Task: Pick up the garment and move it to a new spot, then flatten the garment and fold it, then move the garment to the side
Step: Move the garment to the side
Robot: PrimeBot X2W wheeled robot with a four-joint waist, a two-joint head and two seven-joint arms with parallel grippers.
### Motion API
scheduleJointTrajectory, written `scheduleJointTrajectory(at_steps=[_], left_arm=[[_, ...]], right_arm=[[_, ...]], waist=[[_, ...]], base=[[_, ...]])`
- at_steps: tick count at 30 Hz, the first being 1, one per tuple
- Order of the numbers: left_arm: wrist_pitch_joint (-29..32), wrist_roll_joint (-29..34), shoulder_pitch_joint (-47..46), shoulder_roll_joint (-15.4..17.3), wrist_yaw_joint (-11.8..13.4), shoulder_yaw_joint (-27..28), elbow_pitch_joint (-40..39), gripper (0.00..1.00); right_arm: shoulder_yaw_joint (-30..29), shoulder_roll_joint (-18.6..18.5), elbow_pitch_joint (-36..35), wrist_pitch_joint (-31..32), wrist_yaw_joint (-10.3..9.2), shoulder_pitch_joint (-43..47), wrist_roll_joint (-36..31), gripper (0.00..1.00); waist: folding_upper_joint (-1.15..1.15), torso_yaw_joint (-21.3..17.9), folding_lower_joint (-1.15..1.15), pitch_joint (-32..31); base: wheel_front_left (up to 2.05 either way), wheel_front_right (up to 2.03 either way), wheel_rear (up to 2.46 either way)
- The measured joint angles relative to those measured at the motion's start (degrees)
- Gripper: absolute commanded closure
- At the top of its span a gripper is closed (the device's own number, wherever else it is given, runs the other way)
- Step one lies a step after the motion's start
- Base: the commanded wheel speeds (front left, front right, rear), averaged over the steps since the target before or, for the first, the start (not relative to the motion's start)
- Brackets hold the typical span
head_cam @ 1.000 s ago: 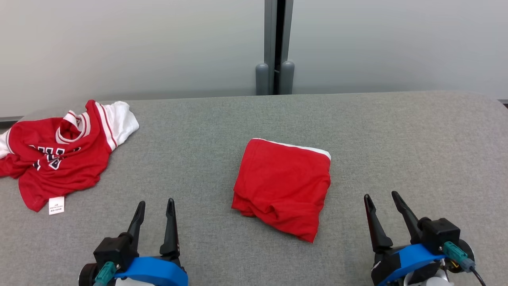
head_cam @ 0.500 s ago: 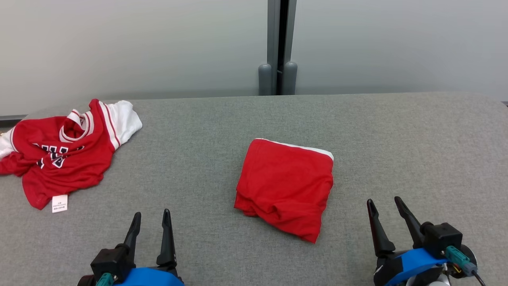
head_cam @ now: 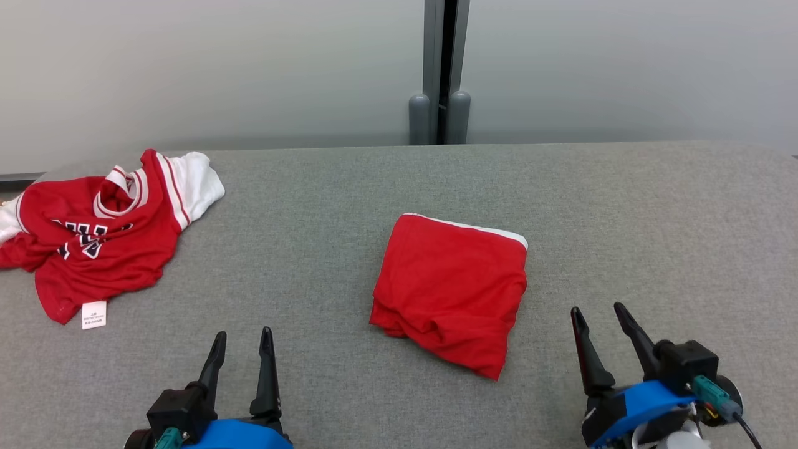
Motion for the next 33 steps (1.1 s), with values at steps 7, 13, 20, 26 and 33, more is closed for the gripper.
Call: scheduleJointTrajectory(at_steps=[7, 13, 20, 26, 33], left_arm=[[0.0, 0.54, -1.1, -0.21, -0.29, -0.01, -0.62, 0.0], [0.0, 0.57, -2.45, -0.36, -0.65, -0.14, -0.7, 0.0], [0.0, 0.44, -3.25, -0.48, -0.58, 0.0, -0.54, 0.0], [0.0, 0.42, -3.26, -0.51, -0.58, 0.19, -0.82, 0.0], [0.01, 1.26, -3.92, -0.51, -0.91, -0.24, -2.07, 0.0]], right_arm=[[-0.08, 0.03, 0.26, 5.73, 0.0, -7.86, -0.78, 0.0], [-1.63, 0.05, 1.64, 18.38, 0.0, -14.49, 0.54, 0.0], [-3.33, 0.08, 6.9, 33.19, 0.0, -16.81, 2.59, 0.0], [-2.55, 0.09, 8.72, 36.24, 0.0, -16.9, 5.57, 0.52], [0.35, -0.37, 8.87, 35.85, 0.0, -18.68, 5.89, 1.0]], waist=[[0.0, 0.21, 0.0, 1.96], [0.0, 1.72, 0.0, 3.83], [0.0, 5.06, 0.0, 5.64], [0.0, 7.24, 0.01, 7.24], [0.0, 6.9, 0.01, 8.98]], base=[[0.0, 0.0, 0.0], [0.0, 0.0, 0.0], [0.0, 0.0, 0.0], [0.0, 0.0, 0.0], [0.0, 0.0, 0.0]])
